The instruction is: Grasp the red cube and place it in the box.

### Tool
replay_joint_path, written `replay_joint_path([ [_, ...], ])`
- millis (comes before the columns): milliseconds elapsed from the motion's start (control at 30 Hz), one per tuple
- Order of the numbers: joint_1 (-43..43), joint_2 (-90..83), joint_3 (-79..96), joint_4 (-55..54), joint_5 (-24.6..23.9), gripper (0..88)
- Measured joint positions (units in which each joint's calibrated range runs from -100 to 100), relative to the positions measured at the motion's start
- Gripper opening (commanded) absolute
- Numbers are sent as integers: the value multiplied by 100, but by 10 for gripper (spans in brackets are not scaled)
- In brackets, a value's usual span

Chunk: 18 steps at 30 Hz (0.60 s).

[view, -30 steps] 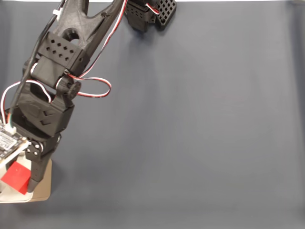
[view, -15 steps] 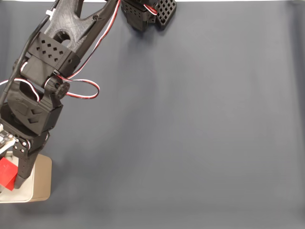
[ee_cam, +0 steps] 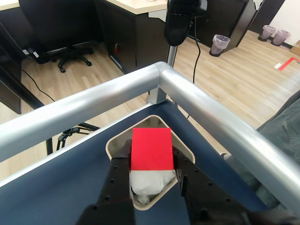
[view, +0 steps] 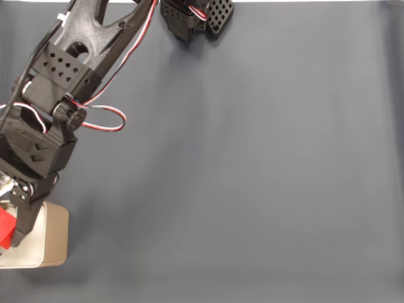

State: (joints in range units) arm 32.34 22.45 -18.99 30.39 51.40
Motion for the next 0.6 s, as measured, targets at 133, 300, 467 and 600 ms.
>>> replay_joint_path([
  [133, 7, 0, 0, 0, 0, 0],
  [300, 0, 0, 0, 0, 0, 0],
  [467, 0, 0, 0, 0, 0, 61],
  [600, 0, 0, 0, 167, -63, 384],
])
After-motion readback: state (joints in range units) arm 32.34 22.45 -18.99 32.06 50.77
